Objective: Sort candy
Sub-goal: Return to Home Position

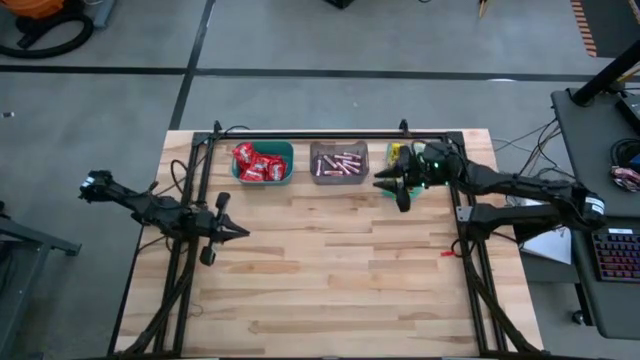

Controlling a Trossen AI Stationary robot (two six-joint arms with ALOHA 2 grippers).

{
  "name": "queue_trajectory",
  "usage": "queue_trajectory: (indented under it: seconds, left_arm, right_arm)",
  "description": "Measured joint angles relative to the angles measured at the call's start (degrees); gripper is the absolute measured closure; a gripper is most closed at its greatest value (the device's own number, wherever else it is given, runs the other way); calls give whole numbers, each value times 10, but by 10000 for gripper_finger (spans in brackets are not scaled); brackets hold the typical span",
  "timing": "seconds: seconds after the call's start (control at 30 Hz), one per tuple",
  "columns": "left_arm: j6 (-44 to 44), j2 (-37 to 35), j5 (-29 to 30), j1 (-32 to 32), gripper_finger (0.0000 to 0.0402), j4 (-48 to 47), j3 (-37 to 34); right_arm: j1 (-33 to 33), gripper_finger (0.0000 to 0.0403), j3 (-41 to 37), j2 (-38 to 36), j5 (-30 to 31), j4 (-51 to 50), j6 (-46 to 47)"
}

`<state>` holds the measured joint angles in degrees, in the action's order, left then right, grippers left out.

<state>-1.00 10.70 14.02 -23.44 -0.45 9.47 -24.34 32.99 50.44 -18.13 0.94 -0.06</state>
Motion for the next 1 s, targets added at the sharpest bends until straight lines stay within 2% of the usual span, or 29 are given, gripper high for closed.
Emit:
queue_trajectory:
  seconds: [0.27, 0.37, 0.63, 0.77, 1.0]
  left_arm:
    - [-42, -75, 7, 2, 402, -19, -7]
    - [-45, -107, 29, 10, 402, -57, -9]
    - [-25, -107, 32, 27, 402, -66, -14]
    - [2, -105, 80, 27, 402, -66, -14]
    - [63, -97, 214, 27, 401, -83, -14]
  right_arm:
    - [34, 294, -105, -64, 0, 116, -21]
    - [33, 294, -130, -96, 2, 118, -21]
    - [33, 299, -192, -196, 12, 118, -21]
    - [33, 304, -225, -241, 18, 118, -25]
    - [33, 314, -278, -292, 17, 132, -52]
